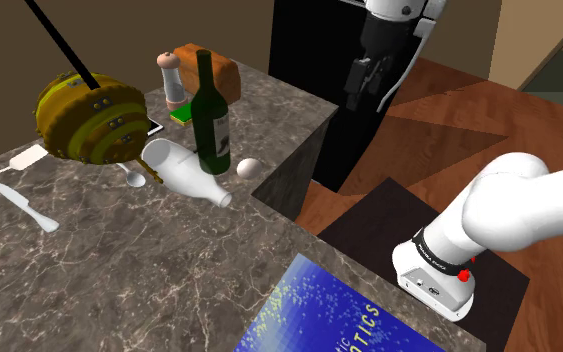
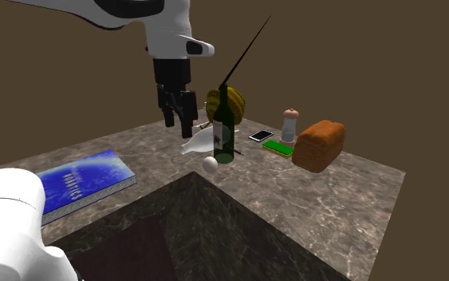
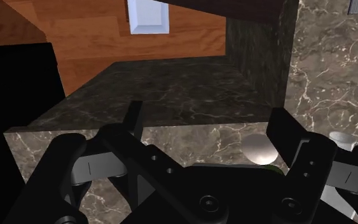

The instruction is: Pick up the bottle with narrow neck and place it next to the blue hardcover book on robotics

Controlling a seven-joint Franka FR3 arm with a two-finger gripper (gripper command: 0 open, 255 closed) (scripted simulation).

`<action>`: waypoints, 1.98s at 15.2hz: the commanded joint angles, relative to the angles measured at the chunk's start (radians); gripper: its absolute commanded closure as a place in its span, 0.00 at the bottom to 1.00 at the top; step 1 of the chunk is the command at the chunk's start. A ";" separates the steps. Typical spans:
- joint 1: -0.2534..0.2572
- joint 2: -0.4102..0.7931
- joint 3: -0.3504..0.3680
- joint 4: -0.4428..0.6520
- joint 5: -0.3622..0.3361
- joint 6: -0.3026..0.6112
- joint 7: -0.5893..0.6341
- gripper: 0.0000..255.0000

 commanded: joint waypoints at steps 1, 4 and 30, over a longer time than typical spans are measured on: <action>0.012 0.042 0.029 -0.010 0.020 0.060 0.026 0.00; 0.029 0.107 0.075 -0.012 0.046 0.137 0.067 0.00; 0.157 0.891 0.351 0.341 -0.165 0.604 0.497 0.00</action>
